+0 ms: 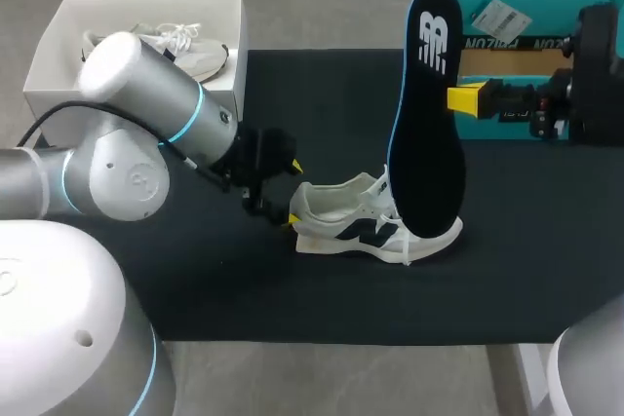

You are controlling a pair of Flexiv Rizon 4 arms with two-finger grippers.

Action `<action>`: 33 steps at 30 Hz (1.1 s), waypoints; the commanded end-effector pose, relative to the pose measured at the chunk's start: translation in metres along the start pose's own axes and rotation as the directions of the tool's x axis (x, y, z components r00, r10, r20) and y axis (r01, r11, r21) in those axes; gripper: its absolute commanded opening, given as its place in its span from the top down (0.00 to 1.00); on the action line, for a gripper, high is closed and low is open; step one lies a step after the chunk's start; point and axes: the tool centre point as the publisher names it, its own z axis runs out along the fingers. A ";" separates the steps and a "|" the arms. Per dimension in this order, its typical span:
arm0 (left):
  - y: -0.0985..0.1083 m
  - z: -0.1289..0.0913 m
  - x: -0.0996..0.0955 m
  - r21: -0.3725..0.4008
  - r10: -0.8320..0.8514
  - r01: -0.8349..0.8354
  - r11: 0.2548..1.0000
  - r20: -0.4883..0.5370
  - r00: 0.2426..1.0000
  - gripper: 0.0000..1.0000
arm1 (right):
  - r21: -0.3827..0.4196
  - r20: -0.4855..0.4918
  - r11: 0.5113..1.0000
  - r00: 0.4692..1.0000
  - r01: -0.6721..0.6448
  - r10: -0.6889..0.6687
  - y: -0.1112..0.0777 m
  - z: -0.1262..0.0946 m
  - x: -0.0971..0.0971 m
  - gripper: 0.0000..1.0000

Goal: Take the shoe out of the shoebox, open the shoe tongue, remove and reinsert the insole, then place the shoe into the shoebox

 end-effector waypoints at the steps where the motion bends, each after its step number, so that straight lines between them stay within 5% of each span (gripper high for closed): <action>1: -0.022 -0.018 0.008 -0.262 0.026 -0.039 0.964 -0.051 0.998 0.00 | -0.013 0.164 1.000 0.986 0.001 0.001 -0.007 -0.005 0.011 1.00; 6: -0.029 -0.021 0.011 -0.349 0.017 -0.015 0.937 0.002 1.000 0.00 | -0.013 0.164 1.000 0.986 0.001 0.001 -0.007 -0.005 0.011 1.00; 33: -0.029 -0.021 0.011 -0.349 0.017 -0.015 0.937 0.002 1.000 0.00 | -0.013 0.164 1.000 0.986 0.001 0.001 -0.007 -0.005 0.011 1.00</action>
